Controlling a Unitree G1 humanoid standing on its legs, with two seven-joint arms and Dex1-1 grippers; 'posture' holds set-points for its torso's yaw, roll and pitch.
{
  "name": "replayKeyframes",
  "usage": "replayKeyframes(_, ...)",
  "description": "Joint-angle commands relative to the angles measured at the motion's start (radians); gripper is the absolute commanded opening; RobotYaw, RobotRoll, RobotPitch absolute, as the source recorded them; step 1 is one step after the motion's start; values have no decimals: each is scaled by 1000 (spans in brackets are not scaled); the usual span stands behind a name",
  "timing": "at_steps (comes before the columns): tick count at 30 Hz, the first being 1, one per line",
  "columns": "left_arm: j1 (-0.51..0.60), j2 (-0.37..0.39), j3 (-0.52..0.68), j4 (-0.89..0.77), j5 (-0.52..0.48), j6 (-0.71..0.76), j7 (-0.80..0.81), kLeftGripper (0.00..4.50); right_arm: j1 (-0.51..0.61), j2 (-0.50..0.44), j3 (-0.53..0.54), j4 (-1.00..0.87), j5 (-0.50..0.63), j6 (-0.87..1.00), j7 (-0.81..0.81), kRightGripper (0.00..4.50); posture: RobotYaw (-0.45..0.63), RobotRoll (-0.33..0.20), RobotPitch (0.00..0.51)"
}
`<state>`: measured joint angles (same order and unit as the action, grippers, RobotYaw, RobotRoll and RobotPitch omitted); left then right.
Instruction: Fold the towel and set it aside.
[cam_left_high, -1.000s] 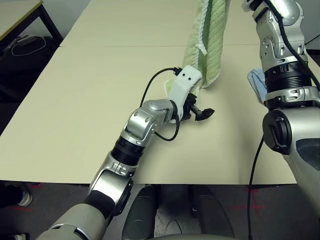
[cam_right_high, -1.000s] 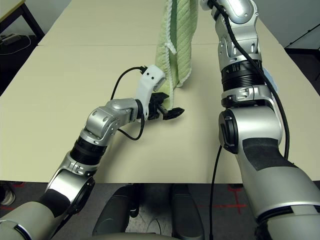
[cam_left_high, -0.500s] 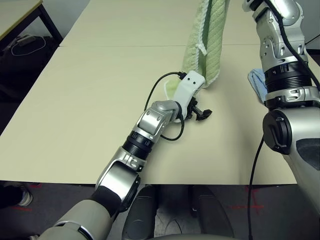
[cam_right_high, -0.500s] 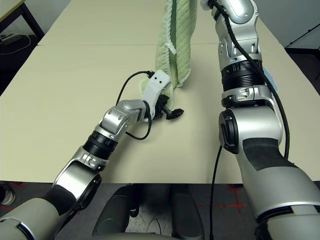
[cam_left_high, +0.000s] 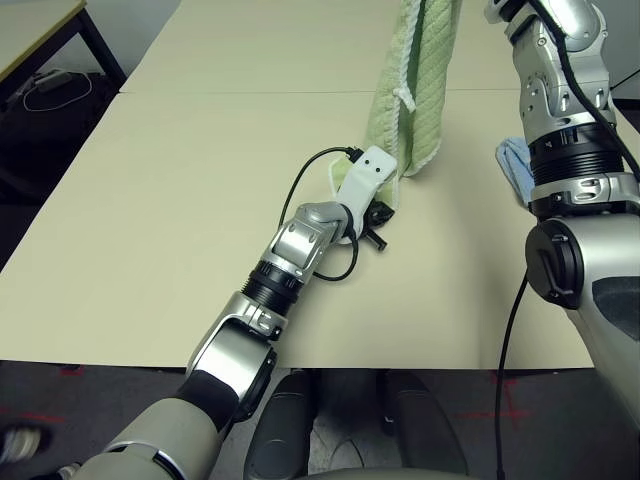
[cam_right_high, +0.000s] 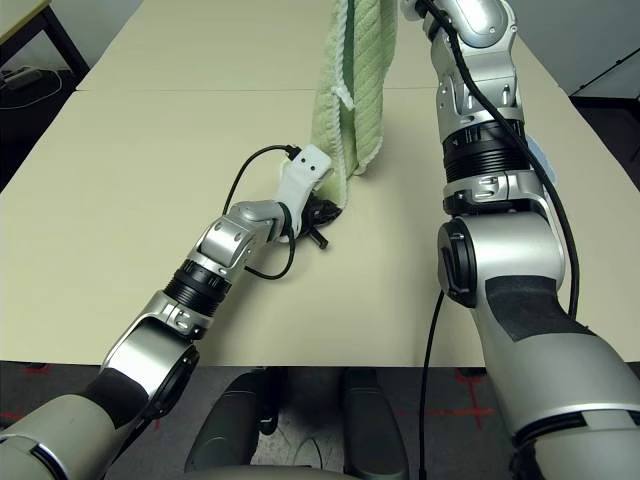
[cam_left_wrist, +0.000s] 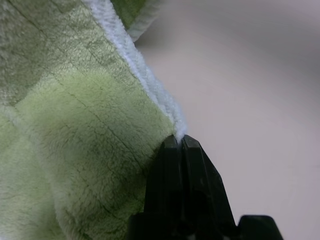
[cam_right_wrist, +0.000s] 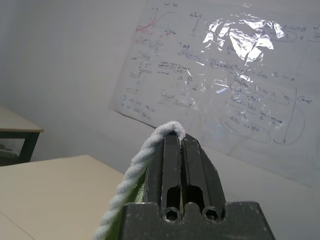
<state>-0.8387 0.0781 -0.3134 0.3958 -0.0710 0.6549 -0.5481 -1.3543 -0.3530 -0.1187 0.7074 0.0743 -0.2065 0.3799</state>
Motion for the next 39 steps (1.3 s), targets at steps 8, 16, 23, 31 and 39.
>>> replayKeyframes(8, 82, 270, 97, -298, -57, 160, -141, 56, 59, -122, -8, 100, -49, -69, -9, 0, 118, 0, 194)
replayKeyframes(16, 88, 552, 295, -384, -99, 176, -173, 56, 264, -248, -65, 83, 13, -125, 80, 0, 151, 0, 189)
replayKeyframes(23, -31, 596, 307, -219, -77, 82, -192, 56, 391, -291, -111, 55, 153, -73, 307, 0, 136, 0, 184)
replayKeyframes(31, -252, 590, 302, 190, -1, -169, -160, 56, 376, -382, -129, 134, 188, 65, 405, 0, 109, 0, 209)
replayKeyframes(39, -469, 507, 305, 690, 83, -468, 35, 56, 213, -331, -69, 374, 87, 140, 294, 0, 81, 0, 243)
